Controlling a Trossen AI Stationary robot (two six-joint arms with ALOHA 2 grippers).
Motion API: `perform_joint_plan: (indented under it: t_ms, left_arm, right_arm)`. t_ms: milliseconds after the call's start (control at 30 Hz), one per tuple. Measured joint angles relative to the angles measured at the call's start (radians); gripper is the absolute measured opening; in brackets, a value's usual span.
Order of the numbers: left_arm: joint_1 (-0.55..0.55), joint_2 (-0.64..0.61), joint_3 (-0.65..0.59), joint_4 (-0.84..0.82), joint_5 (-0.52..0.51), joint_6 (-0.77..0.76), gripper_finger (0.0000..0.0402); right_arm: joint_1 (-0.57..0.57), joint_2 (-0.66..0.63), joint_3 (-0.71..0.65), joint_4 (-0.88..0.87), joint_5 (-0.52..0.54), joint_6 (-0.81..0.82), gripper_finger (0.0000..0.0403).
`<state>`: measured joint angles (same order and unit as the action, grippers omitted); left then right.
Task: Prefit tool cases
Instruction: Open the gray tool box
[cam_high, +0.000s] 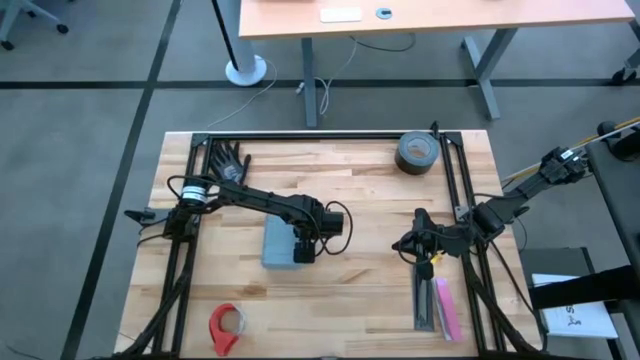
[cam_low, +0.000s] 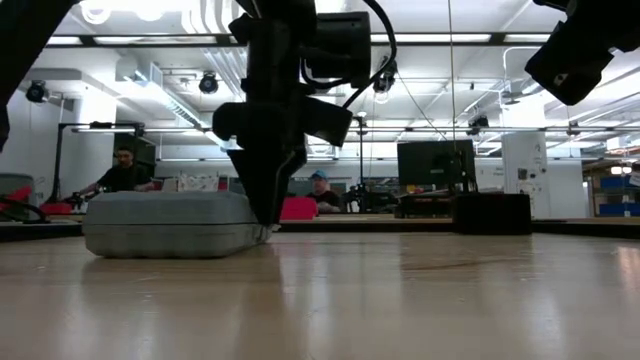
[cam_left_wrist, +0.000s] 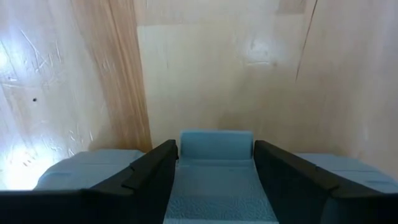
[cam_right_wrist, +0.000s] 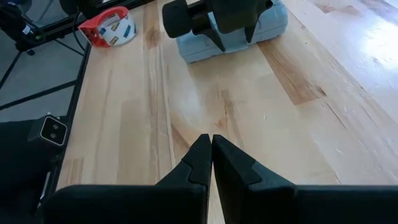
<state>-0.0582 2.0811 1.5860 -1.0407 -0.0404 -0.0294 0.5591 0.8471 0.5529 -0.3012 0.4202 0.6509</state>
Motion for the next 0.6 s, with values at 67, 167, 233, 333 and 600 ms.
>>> perform_joint_plan:
  t_ms: [67,167,233,333,600]
  left_arm:
    - [0.0,0.0,0.0,0.001,0.002,0.006,0.0228]
    - [0.0,0.0,0.0,0.001,0.005,0.012,0.024]
    - [-0.002,0.0,0.0,0.001,0.005,0.013,0.0248]
    - [-0.006,0.0,0.0,0.001,0.031,0.017,0.026]
    - [-0.024,0.0,0.0,0.002,0.058,0.017,0.0271]
  right_arm:
    - [0.0,0.0,0.0,0.0,0.0,0.0,0.0]
    - [0.0,0.0,0.0,0.0,0.0,0.0,0.0]
    - [0.0,0.0,0.0,0.0,0.0,0.0,0.0]
    - [0.0,0.0,0.0,0.0,0.0,0.0,0.0]
    - [0.0,0.0,0.0,0.0,0.0,-0.004,0.0]
